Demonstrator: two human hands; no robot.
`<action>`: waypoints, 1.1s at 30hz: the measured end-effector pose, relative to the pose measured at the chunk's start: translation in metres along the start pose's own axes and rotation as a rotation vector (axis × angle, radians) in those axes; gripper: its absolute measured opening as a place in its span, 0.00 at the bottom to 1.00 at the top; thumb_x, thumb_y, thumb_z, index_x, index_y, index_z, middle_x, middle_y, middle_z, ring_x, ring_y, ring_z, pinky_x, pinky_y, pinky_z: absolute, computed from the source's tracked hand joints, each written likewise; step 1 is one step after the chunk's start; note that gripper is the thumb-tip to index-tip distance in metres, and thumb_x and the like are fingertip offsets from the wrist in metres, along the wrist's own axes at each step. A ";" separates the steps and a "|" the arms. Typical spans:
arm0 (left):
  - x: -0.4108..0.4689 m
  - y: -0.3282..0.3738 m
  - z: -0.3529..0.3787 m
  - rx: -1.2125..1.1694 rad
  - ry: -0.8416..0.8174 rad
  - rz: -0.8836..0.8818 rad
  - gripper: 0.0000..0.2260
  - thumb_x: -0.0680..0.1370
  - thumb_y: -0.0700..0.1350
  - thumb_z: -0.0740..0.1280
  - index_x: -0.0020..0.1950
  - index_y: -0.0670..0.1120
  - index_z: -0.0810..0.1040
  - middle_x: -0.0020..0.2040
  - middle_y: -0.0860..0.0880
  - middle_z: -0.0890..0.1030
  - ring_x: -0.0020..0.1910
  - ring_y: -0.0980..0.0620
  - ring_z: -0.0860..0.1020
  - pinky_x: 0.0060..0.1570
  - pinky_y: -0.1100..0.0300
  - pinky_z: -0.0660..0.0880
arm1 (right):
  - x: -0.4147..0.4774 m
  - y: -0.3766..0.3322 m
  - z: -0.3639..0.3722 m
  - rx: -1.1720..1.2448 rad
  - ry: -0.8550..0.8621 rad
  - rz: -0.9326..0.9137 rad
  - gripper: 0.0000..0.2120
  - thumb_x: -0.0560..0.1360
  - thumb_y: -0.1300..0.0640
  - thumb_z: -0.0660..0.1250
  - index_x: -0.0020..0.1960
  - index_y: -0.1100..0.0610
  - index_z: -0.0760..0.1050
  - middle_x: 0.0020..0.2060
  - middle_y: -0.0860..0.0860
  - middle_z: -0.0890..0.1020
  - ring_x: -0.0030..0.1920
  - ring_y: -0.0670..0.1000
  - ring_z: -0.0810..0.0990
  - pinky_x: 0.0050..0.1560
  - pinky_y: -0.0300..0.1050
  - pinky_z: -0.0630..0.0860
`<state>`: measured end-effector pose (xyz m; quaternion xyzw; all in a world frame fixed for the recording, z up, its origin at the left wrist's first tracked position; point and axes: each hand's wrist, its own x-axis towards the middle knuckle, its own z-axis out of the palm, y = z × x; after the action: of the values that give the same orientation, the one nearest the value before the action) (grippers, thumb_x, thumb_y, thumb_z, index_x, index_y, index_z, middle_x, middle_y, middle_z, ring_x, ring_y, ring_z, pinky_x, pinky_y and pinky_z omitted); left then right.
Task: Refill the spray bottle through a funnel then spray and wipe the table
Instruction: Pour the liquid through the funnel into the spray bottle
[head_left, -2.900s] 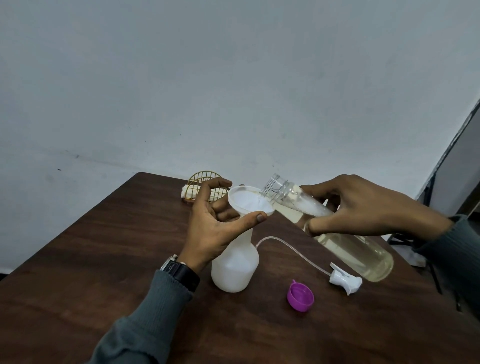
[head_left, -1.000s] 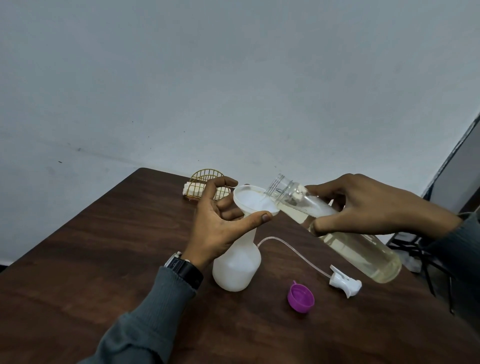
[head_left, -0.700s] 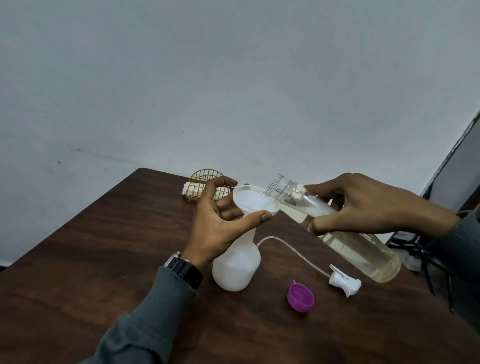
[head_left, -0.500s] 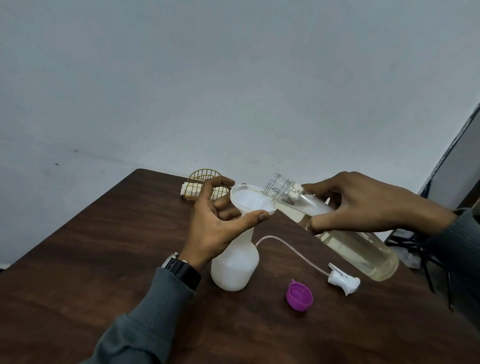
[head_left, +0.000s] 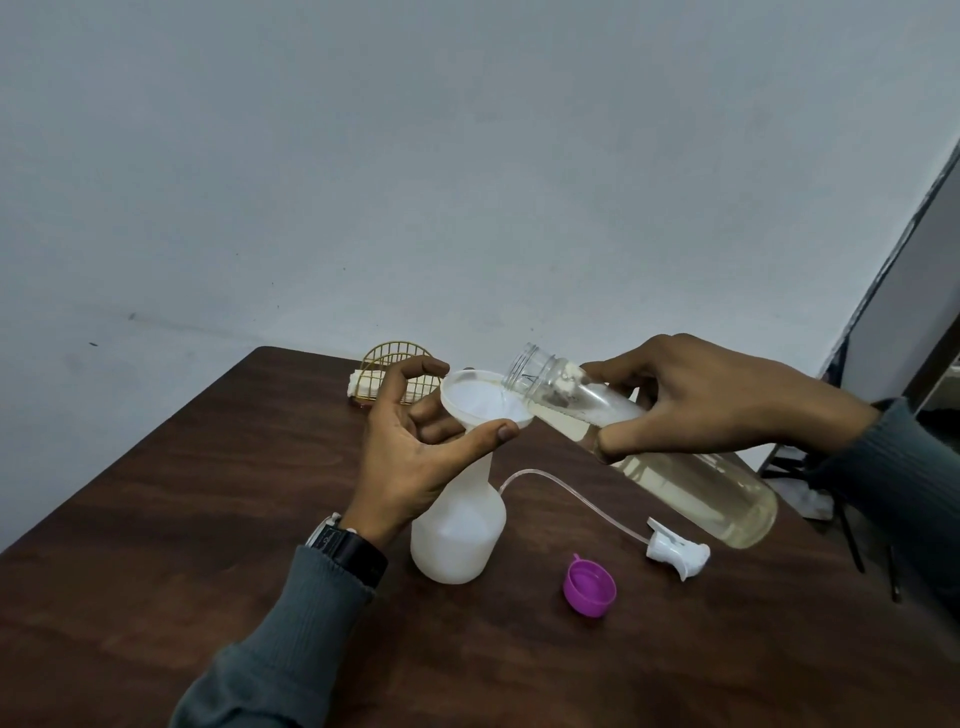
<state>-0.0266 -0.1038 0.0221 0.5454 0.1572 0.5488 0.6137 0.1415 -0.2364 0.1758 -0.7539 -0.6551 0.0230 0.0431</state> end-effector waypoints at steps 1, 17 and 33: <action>0.000 0.001 0.000 0.000 0.001 -0.002 0.34 0.60 0.41 0.82 0.62 0.47 0.71 0.53 0.45 0.89 0.47 0.47 0.89 0.38 0.61 0.81 | 0.000 0.000 0.000 0.011 0.001 -0.009 0.20 0.64 0.35 0.74 0.54 0.34 0.77 0.58 0.44 0.86 0.47 0.43 0.83 0.54 0.53 0.82; -0.002 -0.001 0.002 -0.003 -0.010 0.017 0.37 0.62 0.37 0.79 0.68 0.42 0.69 0.54 0.44 0.89 0.49 0.46 0.89 0.43 0.57 0.85 | -0.002 0.001 0.001 0.014 0.022 -0.045 0.11 0.68 0.37 0.75 0.40 0.28 0.73 0.37 0.44 0.83 0.41 0.44 0.81 0.44 0.50 0.79; -0.002 -0.002 0.006 -0.022 0.000 0.016 0.36 0.62 0.37 0.80 0.66 0.43 0.69 0.55 0.41 0.88 0.49 0.45 0.89 0.43 0.58 0.84 | 0.001 0.003 -0.003 0.021 -0.017 -0.041 0.10 0.67 0.37 0.75 0.47 0.35 0.81 0.34 0.45 0.83 0.38 0.45 0.81 0.48 0.56 0.80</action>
<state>-0.0218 -0.1076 0.0219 0.5398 0.1468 0.5552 0.6154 0.1450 -0.2362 0.1782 -0.7395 -0.6706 0.0356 0.0459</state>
